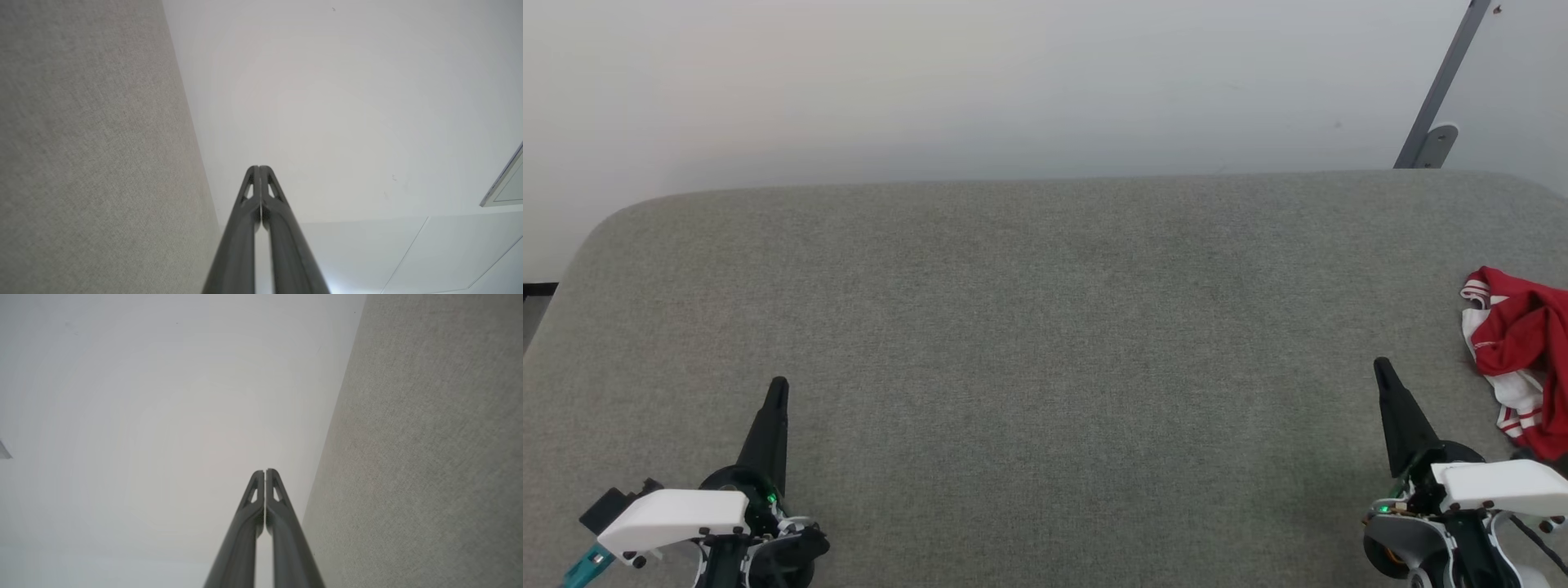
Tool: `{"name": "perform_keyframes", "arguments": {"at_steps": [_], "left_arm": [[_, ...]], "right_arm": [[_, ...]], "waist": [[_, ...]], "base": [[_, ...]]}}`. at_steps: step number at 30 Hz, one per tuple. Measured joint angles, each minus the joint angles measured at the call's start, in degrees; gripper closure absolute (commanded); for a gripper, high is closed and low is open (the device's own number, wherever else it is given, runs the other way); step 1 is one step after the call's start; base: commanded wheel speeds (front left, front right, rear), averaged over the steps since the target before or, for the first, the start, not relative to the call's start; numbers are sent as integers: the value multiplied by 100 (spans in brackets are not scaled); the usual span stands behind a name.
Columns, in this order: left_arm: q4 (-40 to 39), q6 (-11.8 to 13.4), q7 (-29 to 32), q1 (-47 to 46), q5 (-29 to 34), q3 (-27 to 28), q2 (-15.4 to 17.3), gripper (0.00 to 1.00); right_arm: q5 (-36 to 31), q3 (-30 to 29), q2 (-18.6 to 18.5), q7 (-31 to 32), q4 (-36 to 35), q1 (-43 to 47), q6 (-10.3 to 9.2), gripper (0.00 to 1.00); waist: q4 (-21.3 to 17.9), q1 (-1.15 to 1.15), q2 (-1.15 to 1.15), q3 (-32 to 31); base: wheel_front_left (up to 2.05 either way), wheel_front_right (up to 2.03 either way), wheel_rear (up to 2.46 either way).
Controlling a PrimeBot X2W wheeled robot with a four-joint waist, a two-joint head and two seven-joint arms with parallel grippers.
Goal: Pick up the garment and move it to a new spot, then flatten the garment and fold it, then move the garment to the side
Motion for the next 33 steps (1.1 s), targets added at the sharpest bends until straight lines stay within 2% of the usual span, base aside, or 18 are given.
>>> {"name": "perform_keyframes", "arguments": {"at_steps": [6,33], "left_arm": [[21,0,53,-32,-204,4,-37,100],[22,0,55,-38,-209,4,-44,100]], "right_arm": [[198,-15,32,52,7,-43,0,100],[210,-16,36,54,8,-64,0,100]], "waist": [[2,0,0,19],[2,0,0,19]], "base": [[0,0,0],[0,0,0]]}}
